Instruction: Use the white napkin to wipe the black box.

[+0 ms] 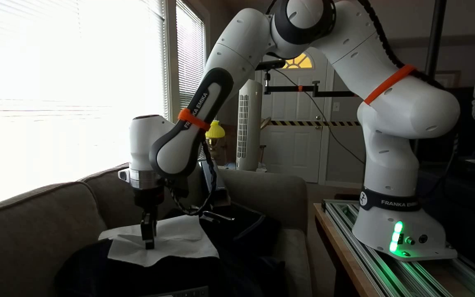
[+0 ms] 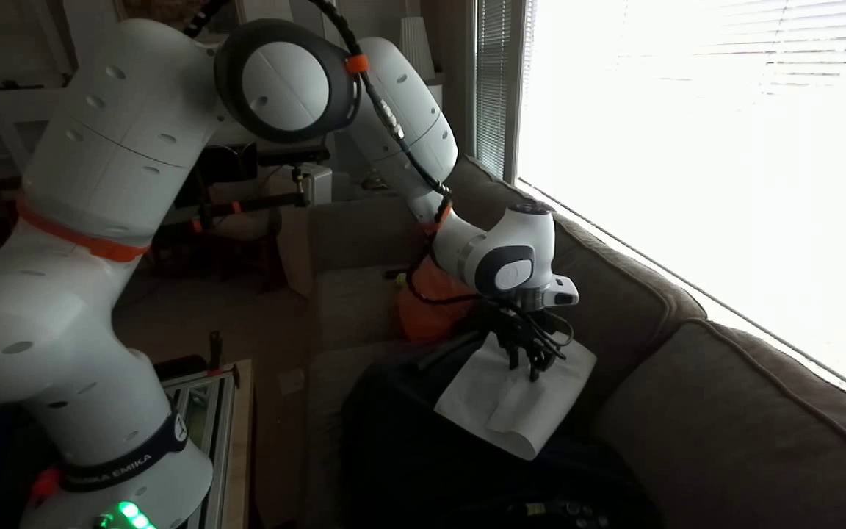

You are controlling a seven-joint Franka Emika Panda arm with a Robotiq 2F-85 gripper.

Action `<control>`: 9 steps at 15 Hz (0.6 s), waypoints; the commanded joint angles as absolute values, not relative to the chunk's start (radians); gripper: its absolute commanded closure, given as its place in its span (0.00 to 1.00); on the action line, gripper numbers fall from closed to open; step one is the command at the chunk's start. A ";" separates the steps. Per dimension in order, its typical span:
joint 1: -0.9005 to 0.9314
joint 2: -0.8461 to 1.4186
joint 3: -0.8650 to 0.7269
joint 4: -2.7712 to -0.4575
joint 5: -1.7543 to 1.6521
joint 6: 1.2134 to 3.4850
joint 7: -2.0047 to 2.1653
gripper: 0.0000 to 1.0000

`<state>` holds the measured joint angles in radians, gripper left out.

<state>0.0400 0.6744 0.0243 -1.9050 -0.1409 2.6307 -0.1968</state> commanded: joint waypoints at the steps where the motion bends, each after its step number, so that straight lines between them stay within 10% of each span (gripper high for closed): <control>1: 0.042 0.684 0.025 -1.896 -0.154 2.628 -0.193 0.79; 4: 0.046 0.673 0.023 -1.902 -0.157 2.628 -0.188 0.99; 9: 0.079 0.599 0.001 -1.947 -0.189 2.622 -0.157 0.99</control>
